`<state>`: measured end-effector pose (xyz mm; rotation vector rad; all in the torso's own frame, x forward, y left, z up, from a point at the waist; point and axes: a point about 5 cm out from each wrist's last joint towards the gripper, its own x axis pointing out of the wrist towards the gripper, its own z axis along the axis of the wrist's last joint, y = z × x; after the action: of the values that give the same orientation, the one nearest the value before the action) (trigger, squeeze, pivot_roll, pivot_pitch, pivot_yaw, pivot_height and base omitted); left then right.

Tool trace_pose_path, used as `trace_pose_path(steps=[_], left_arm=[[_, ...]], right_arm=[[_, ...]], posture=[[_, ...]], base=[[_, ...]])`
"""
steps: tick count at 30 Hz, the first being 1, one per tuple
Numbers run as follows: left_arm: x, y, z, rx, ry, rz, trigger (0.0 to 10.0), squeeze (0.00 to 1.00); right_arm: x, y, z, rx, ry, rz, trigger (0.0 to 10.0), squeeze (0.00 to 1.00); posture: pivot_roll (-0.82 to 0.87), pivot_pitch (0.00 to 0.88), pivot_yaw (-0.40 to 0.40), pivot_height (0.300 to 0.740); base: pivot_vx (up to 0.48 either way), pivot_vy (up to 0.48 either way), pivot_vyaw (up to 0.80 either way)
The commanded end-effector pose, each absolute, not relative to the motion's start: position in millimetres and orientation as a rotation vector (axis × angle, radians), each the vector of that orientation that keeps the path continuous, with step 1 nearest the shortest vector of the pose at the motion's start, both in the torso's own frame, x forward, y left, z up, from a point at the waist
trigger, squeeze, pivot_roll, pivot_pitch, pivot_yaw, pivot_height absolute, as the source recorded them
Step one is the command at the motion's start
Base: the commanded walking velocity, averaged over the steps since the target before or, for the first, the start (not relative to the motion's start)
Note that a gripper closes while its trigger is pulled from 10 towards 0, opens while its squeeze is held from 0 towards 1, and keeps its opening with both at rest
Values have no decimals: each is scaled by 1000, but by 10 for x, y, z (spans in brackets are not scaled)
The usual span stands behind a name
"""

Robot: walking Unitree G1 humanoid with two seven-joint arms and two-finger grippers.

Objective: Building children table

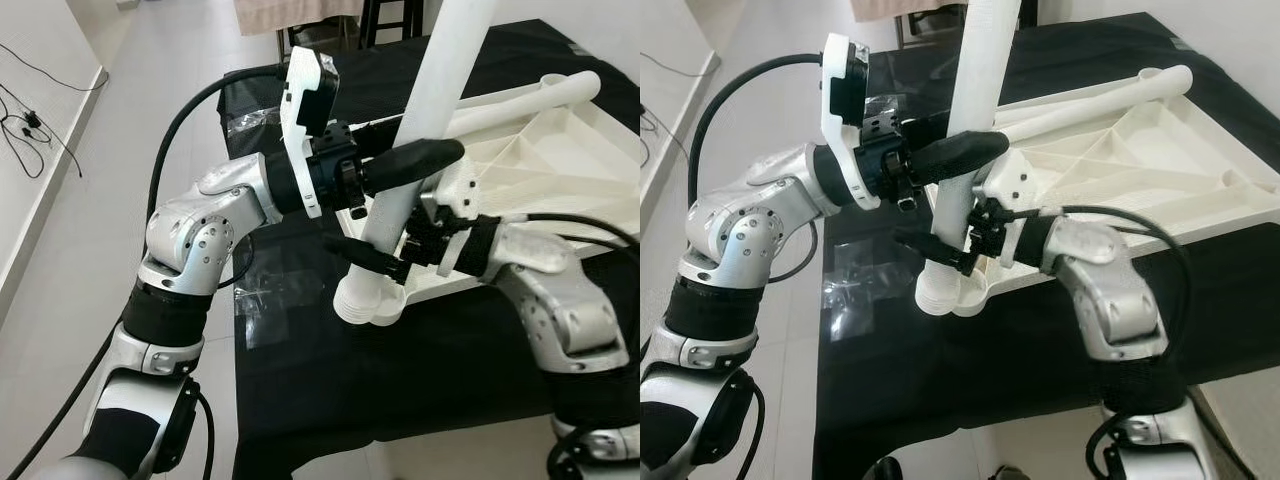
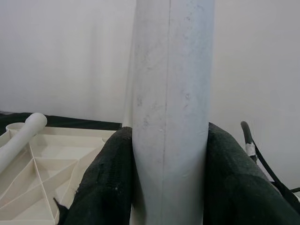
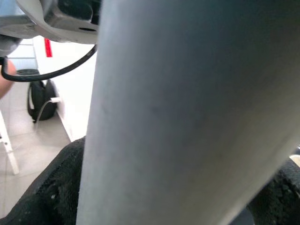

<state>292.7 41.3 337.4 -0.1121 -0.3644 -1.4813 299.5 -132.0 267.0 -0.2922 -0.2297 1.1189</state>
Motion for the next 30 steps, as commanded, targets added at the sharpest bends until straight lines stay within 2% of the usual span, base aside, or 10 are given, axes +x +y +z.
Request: trace_pose_path(steps=[1, 2, 3, 5, 6, 16, 21, 27, 28, 30], left_arm=[[2706, 161, 3391, -78, -362, -1668, 0, 0], [2689, 205, 3452, -63, -389, -1704, 0, 0], [2624, 285, 3532, -60, -417, -1773, 0, 0], [2527, 450, 3592, -49, -443, -1892, 0, 0], [2506, 488, 3595, -45, -445, -1918, 0, 0], [2246, 599, 3656, 54, -459, -1980, 0, 0], [2152, 641, 3708, 47, -472, -1986, 0, 0], [2475, 766, 3551, -27, -423, -1939, 0, 0], [2544, 808, 3548, -66, -416, -1888, 10000, 996], [2642, 886, 3538, -125, -401, -1810, 10000, 1000]], right_arm=[[2987, -1129, 2626, -300, -190, 1218, 10000, 0], [2996, -1089, 2596, -293, -164, 1248, 10000, 0], [3000, -1034, 2570, -269, -146, 1280, 2471, 0], [2995, -951, 2531, -216, -117, 1329, 588, 0], [2993, -937, 2523, -203, -112, 1341, 0, 0], [3006, -888, 2327, -179, -5, 1360, 0, 0], [3062, -863, 2383, -158, -58, 1320, 0, 0], [3121, -885, 2481, -145, -134, 1266, 0, 0], [3154, -916, 2501, -152, -149, 1238, 0, 0], [3214, -976, 2522, -174, -165, 1187, 0, 0]], posture=[[16, 183, 34, 740], [15, 177, 34, 740], [13, 174, 34, 740], [9, 172, 33, 740], [9, 172, 33, 740], [8, 175, 22, 740], [9, 184, 20, 740], [11, 199, 18, 740], [12, 205, 20, 740], [12, 210, 20, 740]], base=[[0, 0, 0], [0, 0, 0], [0, 0, 0], [0, 0, 0], [0, 0, 0], [0, 0, 0], [0, 0, 0], [0, 0, 0], [0, 0, 0], [0, 0, 0]])
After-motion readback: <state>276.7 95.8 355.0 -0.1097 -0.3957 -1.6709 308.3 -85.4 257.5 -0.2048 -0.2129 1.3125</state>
